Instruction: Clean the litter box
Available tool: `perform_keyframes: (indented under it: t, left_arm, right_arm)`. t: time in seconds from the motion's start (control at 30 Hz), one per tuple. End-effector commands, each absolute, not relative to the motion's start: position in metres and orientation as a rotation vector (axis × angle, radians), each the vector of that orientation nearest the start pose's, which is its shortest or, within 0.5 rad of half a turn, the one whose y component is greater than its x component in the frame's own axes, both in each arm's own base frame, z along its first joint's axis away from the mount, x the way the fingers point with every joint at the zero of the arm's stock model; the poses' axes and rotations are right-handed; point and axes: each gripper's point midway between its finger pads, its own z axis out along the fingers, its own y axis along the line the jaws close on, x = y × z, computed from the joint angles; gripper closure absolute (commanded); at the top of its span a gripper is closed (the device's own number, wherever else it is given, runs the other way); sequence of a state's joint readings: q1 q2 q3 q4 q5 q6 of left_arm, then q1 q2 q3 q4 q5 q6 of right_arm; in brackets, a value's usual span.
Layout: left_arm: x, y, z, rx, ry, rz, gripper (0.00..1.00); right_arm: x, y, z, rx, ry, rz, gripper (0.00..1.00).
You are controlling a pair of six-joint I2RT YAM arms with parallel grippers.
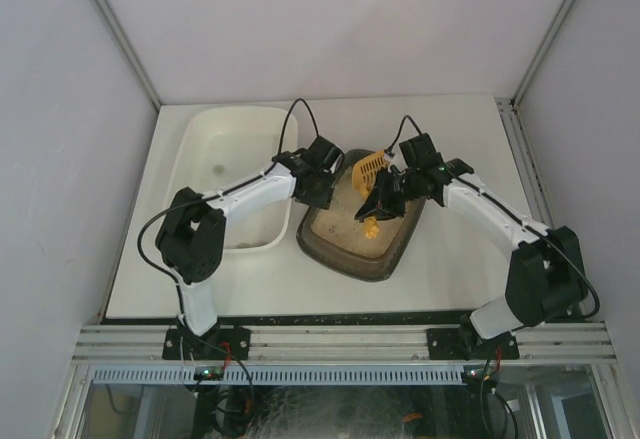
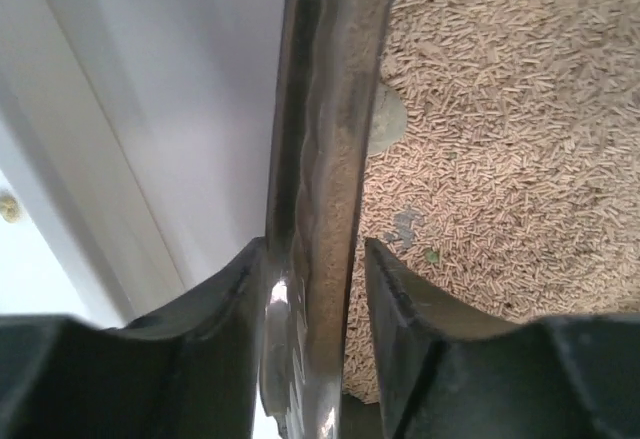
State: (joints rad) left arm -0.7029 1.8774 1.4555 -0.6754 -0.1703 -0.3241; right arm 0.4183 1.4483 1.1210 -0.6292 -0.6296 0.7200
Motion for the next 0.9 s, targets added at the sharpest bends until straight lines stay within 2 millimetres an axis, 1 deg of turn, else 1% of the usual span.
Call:
perform_keyframes:
  t: [0.0,0.07,0.1,0.13,0.23,0.3,0.33,0.4,0.43,0.47,0.53,0.57,0.63,0.7,0.77,0.83,0.87]
  left_arm:
    - [0.329,-0.309,0.124,0.274,2.528,-0.423,0.41]
    - [0.329,-0.311,0.135,0.304,2.494,-0.436,0.18]
    - [0.331,-0.31,0.142,0.315,2.47,-0.436,0.1]
    - [0.332,-0.31,0.15,0.34,2.441,-0.439,0.02]
    - [0.339,-0.302,0.181,0.383,2.346,-0.437,0.0]
    - [0.344,-0.292,0.206,0.395,2.267,-0.437,0.0]
    - [0.347,-0.285,0.223,0.384,2.218,-0.459,0.0]
    - [0.35,-0.277,0.244,0.394,2.164,-0.512,0.0]
    - [0.355,-0.267,0.259,0.374,2.134,-0.553,0.0]
    - [0.356,-0.264,0.27,0.384,2.108,-0.619,0.0]
    - [0.361,-0.253,0.285,0.377,2.061,-0.744,0.0]
    - [0.365,-0.245,0.29,0.364,2.042,-0.796,0.0]
    - [0.364,-0.238,0.297,0.367,2.01,-0.891,0.0]
    - [0.361,-0.232,0.296,0.36,1.997,-0.954,0.0]
    - [0.359,-0.228,0.294,0.342,1.986,-1.011,0.0]
    - [0.356,-0.226,0.298,0.309,1.979,-1.109,0.0]
    - [0.356,-0.222,0.299,0.286,1.972,-1.15,0.0]
  right_arm:
    - [0.236,0.251,0.165,0.053,2.837,1.215,1.0]
    - [0.234,0.249,0.155,0.036,2.901,1.163,1.0]
    - [0.232,0.247,0.149,0.038,2.934,1.143,1.0]
    - [0.235,0.248,0.148,0.033,2.946,1.13,1.0]
    - [0.233,0.248,0.143,-0.003,2.99,1.098,1.0]
    - [0.23,0.251,0.139,-0.018,3.031,1.098,1.0]
    - [0.228,0.253,0.136,-0.03,3.052,1.096,1.0]
    - [0.225,0.255,0.131,-0.045,3.084,1.083,1.0]
    - [0.224,0.255,0.129,-0.052,3.099,1.074,1.0]
    - [0.224,0.255,0.127,-0.054,3.113,1.064,1.0]
    - [0.223,0.254,0.124,-0.059,3.138,1.051,1.0]
    - [0.223,0.253,0.123,-0.059,3.154,1.042,1.0]
    - [0.223,0.25,0.122,-0.078,3.182,0.996,1.0]
    - [0.225,0.246,0.122,-0.08,3.198,0.958,1.0]
    - [0.227,0.249,0.125,-0.083,3.209,0.987,1.0]
    - [0.229,0.251,0.125,-0.094,3.218,0.985,1.0]
    - [0.23,0.253,0.125,-0.105,3.22,0.982,1.0]
